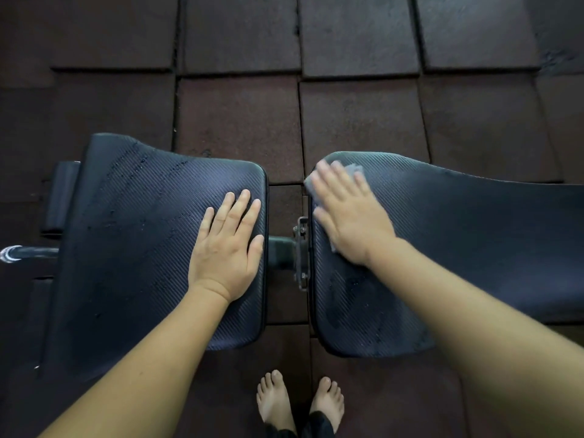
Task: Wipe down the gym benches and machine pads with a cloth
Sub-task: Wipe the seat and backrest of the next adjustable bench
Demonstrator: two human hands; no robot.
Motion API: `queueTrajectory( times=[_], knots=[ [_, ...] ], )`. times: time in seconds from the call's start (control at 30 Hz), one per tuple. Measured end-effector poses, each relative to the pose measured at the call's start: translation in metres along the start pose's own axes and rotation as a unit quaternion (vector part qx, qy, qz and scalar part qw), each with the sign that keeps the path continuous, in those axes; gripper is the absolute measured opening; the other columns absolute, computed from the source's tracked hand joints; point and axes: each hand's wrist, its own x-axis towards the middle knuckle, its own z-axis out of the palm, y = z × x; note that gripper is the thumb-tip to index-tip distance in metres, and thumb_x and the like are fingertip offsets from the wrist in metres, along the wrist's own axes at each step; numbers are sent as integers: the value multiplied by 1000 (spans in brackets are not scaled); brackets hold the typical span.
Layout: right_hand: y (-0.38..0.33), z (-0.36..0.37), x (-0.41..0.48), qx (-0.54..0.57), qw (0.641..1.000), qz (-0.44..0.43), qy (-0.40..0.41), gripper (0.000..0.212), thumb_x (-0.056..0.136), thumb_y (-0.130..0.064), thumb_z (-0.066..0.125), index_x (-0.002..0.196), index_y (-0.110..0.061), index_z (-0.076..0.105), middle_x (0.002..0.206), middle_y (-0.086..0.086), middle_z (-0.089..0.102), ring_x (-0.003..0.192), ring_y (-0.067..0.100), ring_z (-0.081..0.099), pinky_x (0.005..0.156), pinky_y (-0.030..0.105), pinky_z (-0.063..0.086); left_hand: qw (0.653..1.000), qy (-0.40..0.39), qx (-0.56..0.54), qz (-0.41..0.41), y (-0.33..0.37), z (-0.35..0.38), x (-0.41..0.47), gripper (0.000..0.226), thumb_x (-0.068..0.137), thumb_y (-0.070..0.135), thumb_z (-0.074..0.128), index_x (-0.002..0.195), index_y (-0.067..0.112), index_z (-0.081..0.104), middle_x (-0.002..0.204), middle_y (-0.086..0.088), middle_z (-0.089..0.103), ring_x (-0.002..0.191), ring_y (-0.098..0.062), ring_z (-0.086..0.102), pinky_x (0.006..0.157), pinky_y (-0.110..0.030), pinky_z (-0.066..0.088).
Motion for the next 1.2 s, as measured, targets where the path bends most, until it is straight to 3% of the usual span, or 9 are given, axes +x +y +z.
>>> queueTrajectory(
  times=[0.07,0.13,0.33,0.47,0.53,0.7,0.83,1.07,1.2],
  knots=[
    [3,1,-11,-12,996,-83,-25,63,107,-45,20,164,-19,18,172,1,9,159,23,2,129,48,4,1000,1,2,-1,0,0,0,62,104,42,33,162,20,33,171,0,26,159,-23,18,128,-51,17],
    [20,-4,2,-1,996,-84,-29,62,107,-43,22,164,-19,19,172,0,9,159,22,1,129,46,3,1000,0,3,-3,1,-1,0,62,104,42,33,162,20,34,171,0,26,159,-23,18,129,-50,16],
    [8,-6,27,23,993,116,16,62,109,-40,23,165,-17,9,173,3,1,159,25,-3,128,48,1,1000,-7,7,-7,2,-2,1,62,104,43,32,162,21,33,171,1,24,159,-22,17,129,-50,15],
    [-17,8,-16,-2,1000,-27,-6,62,107,-43,20,164,-18,15,173,3,7,159,25,2,129,48,4,1000,-8,1,-5,2,-3,0,62,104,43,32,162,20,33,171,1,24,159,-22,17,129,-50,15],
    [6,1,-10,10,999,-29,-15,63,105,-43,19,164,-19,15,172,1,7,159,23,2,129,46,2,1000,-6,-1,-3,1,-4,0,62,104,43,31,162,20,34,171,1,24,159,-23,18,129,-50,15],
    [92,-8,-20,75,964,248,61,67,104,-42,19,164,-13,16,172,6,10,159,26,4,129,44,1,1000,-4,-5,-5,1,-4,1,62,103,43,32,161,20,34,171,1,25,159,-23,19,129,-50,15],
    [80,-5,-12,64,928,359,69,62,110,-38,24,164,-11,13,172,8,7,159,27,2,128,49,1,1000,-8,-1,-5,0,-3,2,62,104,43,32,162,21,33,171,1,24,159,-23,18,129,-50,15],
    [-26,12,-24,20,992,121,15,64,109,-43,18,165,-15,3,173,6,-3,159,26,-6,128,49,0,1000,-9,-10,-8,-1,-3,0,62,103,43,33,162,21,34,171,1,24,159,-22,18,129,-49,13],
    [14,11,-50,30,991,125,27,63,108,-41,18,165,-15,9,173,3,2,159,21,-4,129,43,0,1000,-19,-13,-9,1,-5,1,63,103,45,30,162,21,33,171,1,24,159,-23,17,130,-48,11]
  ],
)
